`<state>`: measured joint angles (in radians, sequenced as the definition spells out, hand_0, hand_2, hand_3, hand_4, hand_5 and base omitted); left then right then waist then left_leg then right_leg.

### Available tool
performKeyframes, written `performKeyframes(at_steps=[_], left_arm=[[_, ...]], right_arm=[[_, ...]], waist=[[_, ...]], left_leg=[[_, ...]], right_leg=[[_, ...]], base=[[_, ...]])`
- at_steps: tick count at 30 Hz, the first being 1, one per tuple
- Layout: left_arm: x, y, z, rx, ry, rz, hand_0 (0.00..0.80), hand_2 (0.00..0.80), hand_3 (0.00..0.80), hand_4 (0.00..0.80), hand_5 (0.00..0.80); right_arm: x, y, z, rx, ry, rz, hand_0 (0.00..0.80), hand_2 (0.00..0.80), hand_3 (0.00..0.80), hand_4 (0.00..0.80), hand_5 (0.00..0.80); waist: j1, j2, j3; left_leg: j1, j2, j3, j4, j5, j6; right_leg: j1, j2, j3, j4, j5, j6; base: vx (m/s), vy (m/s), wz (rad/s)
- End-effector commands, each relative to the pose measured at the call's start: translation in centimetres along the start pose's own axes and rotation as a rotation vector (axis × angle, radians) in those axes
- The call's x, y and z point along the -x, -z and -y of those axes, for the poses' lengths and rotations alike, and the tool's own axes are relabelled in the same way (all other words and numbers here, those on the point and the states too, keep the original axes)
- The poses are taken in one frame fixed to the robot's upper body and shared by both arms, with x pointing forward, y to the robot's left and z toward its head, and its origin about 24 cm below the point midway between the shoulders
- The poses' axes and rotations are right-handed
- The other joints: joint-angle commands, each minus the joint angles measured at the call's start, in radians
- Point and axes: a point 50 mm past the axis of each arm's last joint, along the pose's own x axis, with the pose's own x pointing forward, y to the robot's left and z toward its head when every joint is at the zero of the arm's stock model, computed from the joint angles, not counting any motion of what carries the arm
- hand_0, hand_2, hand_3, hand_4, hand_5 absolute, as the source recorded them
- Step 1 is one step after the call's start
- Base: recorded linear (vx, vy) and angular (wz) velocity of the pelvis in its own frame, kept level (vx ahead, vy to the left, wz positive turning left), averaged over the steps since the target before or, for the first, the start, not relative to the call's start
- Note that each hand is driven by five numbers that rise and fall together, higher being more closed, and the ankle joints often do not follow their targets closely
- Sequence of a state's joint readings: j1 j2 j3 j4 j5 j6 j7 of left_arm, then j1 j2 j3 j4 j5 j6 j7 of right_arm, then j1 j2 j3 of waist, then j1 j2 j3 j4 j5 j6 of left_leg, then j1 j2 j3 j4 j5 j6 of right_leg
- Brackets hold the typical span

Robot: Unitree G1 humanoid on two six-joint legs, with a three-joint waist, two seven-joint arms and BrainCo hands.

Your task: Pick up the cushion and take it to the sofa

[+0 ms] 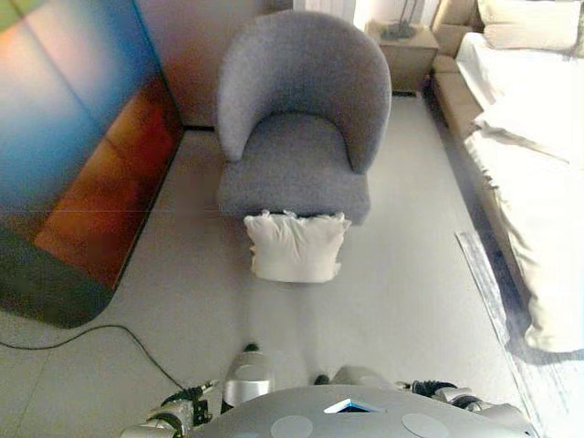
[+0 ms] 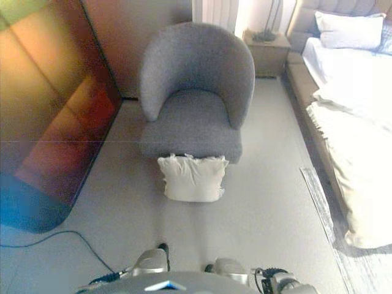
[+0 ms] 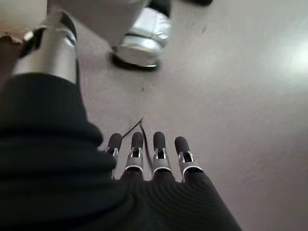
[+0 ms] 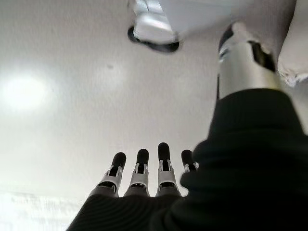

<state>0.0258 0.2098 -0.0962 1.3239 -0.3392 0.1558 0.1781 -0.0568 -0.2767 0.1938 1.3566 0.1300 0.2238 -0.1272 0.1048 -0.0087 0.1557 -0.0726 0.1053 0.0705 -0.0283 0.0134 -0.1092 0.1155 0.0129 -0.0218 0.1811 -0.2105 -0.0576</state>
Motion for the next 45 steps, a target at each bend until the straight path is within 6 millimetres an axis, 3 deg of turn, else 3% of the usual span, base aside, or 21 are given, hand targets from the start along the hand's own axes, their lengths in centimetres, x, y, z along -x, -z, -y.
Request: performKeyframes(at_steps=[1,4,7,9,10,12,14,15,16,18,21,24,27,31,34,36,39,41,45], left_arm=[[-0.1,0.4,-0.4,0.016,-0.015,-0.009,0.0,0.0,0.0,0.0,0.0],[0.0,0.1,-0.3,0.003,-0.004,-0.003,0.0,0.0,0.0,0.0,0.0],[-0.1,-0.6,-0.7,-0.017,0.003,0.023,0.0,0.0,0.0,0.0,0.0],[-0.1,-1.3,-1.2,-0.021,-0.007,0.041,0.0,0.0,0.0,0.0,0.0],[-0.1,-1.7,-1.6,-0.024,-0.016,0.056,0.0,0.0,0.0,0.0,0.0],[0.0,-2.5,-2.1,-0.026,-0.034,0.073,0.0,0.0,0.0,0.0,0.0],[0.0,-3.5,-2.7,-0.016,-0.055,0.09,0.0,0.0,0.0,0.0,0.0],[0.1,-3.8,-2.9,-0.005,-0.062,0.094,0.0,0.0,0.0,0.0,0.0],[0.2,-4.4,-2.9,-0.005,-0.061,0.1,0.0,0.0,0.0,0.0,0.0],[0.3,-5.4,-2.8,0.0,-0.056,0.112,0.0,0.0,0.0,0.0,0.0],[0.7,-7.1,-2.4,0.008,-0.054,0.125,0.0,0.0,0.0,0.0,0.0],[0.8,-7.7,-1.9,0.022,-0.043,0.148,0.0,0.0,0.0,0.0,0.0],[0.6,-6.7,-1.7,0.034,-0.038,0.142,0.0,0.0,0.0,0.0,0.0],[0.3,-5.0,-1.7,0.04,-0.055,0.119,0.0,0.0,0.0,0.0,0.0],[0.3,-4.9,-1.6,0.017,-0.061,0.137,0.0,0.0,0.0,0.0,0.0],[0.7,-6.5,-0.9,0.036,-0.068,0.206,0.0,0.0,0.0,0.0,0.0],[1.5,-9.5,0.0,0.068,-0.047,0.316,0.0,0.0,0.0,0.0,0.0],[2.5,-12.1,1.1,0.089,-0.019,0.41,0.0,0.0,0.0,0.0,0.0],[4.0,-15.1,2.2,0.097,-0.003,0.548,0.0,0.0,0.0,0.0,0.0]], right_arm=[[-0.1,0.2,0.8,0.023,0.039,-0.011,0.0,0.0,0.0,0.0,0.0],[-0.1,0.2,0.8,0.007,0.05,-0.01,0.0,0.0,0.0,0.0,0.0],[-0.1,0.4,0.4,-0.015,0.038,-0.008,0.0,0.0,0.0,0.0,0.0],[0.0,0.5,-0.1,-0.024,0.022,-0.005,0.0,0.0,0.0,0.0,0.0],[0.0,0.4,-0.4,-0.01,0.012,0.006,0.0,0.0,0.0,0.0,0.0],[0.0,0.1,-0.6,-0.004,0.011,0.03,0.0,0.0,0.0,0.0,0.0],[0.1,-0.4,-0.7,-0.022,0.01,0.045,0.0,0.0,0.0,0.0,0.0],[0.1,-0.6,-0.7,-0.027,0.008,0.052,0.0,0.0,0.0,0.0,0.0],[0.2,-0.9,-0.8,-0.034,0.006,0.059,0.0,0.0,0.0,0.0,0.0],[0.3,-1.7,-0.7,-0.032,0.001,0.079,0.0,0.0,0.0,0.0,0.0],[0.6,-3.5,-1.0,-0.032,-0.003,0.127,0.0,0.0,0.0,0.0,0.0],[0.9,-4.8,-1.3,-0.019,-0.006,0.172,0.0,0.0,0.0,0.0,0.0],[0.7,-3.8,-1.3,0.007,-0.007,0.155,0.0,0.0,0.0,0.0,0.0],[0.3,-1.9,-1.0,0.051,-0.013,0.117,0.0,0.0,0.0,0.0,0.0],[0.3,-2.2,-0.6,0.045,0.001,0.128,0.0,0.0,0.0,0.0,0.0],[0.7,-4.5,-0.2,0.023,0.031,0.187,0.0,0.0,0.0,0.0,0.0],[1.6,-8.1,0.6,0.003,0.08,0.294,0.0,0.0,0.0,0.0,0.0],[2.4,-10.5,1.5,-0.034,0.136,0.371,0.0,0.0,0.0,0.0,0.0],[3.5,-13.1,2.7,-0.132,0.204,0.482,0.0,0.0,0.0,0.0,0.0]], waist=[[0.009,0.019,-0.032],[-0.001,0.013,-0.035],[0.003,-0.001,-0.046],[0.008,-0.029,-0.063],[0.008,-0.046,-0.072],[0.008,-0.047,-0.084],[-0.003,-0.035,-0.083],[-0.01,-0.031,-0.08],[-0.017,-0.029,-0.074],[-0.029,-0.014,-0.06],[-0.04,-0.004,-0.028],[-0.058,-0.015,-0.002],[-0.067,-0.023,-0.003],[-0.06,-0.039,-0.032],[-0.049,-0.04,-0.037],[-0.036,-0.03,-0.017],[-0.027,-0.013,0.03],[-0.033,0.005,0.079],[-0.052,0.021,0.13]], left_leg=[[-0.123,0.003,-0.014,-0.059,0.159,0.017],[-0.114,0.026,0.045,-0.019,0.123,0.033],[-0.143,0.013,0.042,0.069,0.085,0.06],[-0.161,-0.026,0.043,0.127,0.049,0.097],[-0.151,-0.05,0.043,0.132,0.032,0.121],[-0.113,-0.068,0.032,0.109,0.017,0.146],[-0.058,-0.077,0.028,0.091,-0.007,0.161],[-0.033,-0.081,0.035,0.083,-0.015,0.164],[-0.013,-0.084,0.037,0.079,-0.019,0.164],[0.025,-0.074,0.048,0.06,-0.022,0.153],[0.063,-0.054,0.069,0.038,-0.037,0.128],[0.064,-0.041,0.082,0.038,-0.057,0.11],[0.088,-0.03,0.069,0.034,-0.071,0.106],[0.137,-0.007,0.066,0.019,-0.075,0.089],[0.141,0.032,0.061,0.04,-0.072,0.061],[0.086,0.056,0.046,0.071,-0.055,0.038],[-0.003,0.063,0.014,0.091,-0.031,0.023],[-0.068,0.068,0.019,0.111,-0.018,0.015],[-0.151,0.065,0.035,0.154,-0.007,0.004]], right_leg=[[0.26,-0.008,0.07,-0.164,-0.048,0.06],[0.25,-0.045,0.041,-0.114,-0.066,0.073],[0.244,-0.082,0.014,-0.029,-0.076,0.101],[0.245,-0.119,0.004,0.043,0.006,0.149],[0.219,-0.143,-0.005,0.114,0.084,0.186],[0.146,-0.174,-0.022,0.248,0.195,0.214],[0.028,-0.187,-0.039,0.387,0.25,0.213],[-0.02,-0.193,-0.051,0.395,0.258,0.205],[-0.048,-0.193,-0.074,0.353,0.223,0.193],[-0.112,-0.185,-0.122,0.26,0.163,0.175],[-0.213,-0.227,-0.189,0.114,0.209,0.174],[-0.253,-0.264,-0.156,-0.016,0.287,0.202],[-0.223,-0.264,-0.135,-0.078,0.283,0.214],[-0.119,-0.252,-0.164,-0.164,0.259,0.223],[-0.092,-0.238,-0.183,-0.166,0.233,0.204],[-0.118,-0.227,-0.192,-0.156,0.223,0.184],[-0.178,-0.215,-0.193,-0.142,0.219,0.168],[-0.235,-0.217,-0.205,-0.132,0.221,0.16],[-0.294,-0.23,-0.225,-0.121,0.227,0.153]], base=[[0.407,0.157,-0.45],[0.393,0.177,-0.41],[0.459,0.189,-0.28],[0.42,0.182,-0.42],[0.369,0.165,-0.09],[0.355,0.174,0.07],[0.322,0.154,0.01],[0.294,0.088,0.0],[0.268,0.04,-0.03],[0.197,-0.034,-0.01],[0.069,-0.1,-0.01],[0.051,-0.12,0.01],[0.172,-0.108,0.16],[0.269,-0.172,0.17],[0.161,-0.193,0.28],[-0.093,-0.167,0.15],[-0.306,-0.081,0.18],[-0.337,-0.01,0.21],[-0.144,0.041,0.33]])
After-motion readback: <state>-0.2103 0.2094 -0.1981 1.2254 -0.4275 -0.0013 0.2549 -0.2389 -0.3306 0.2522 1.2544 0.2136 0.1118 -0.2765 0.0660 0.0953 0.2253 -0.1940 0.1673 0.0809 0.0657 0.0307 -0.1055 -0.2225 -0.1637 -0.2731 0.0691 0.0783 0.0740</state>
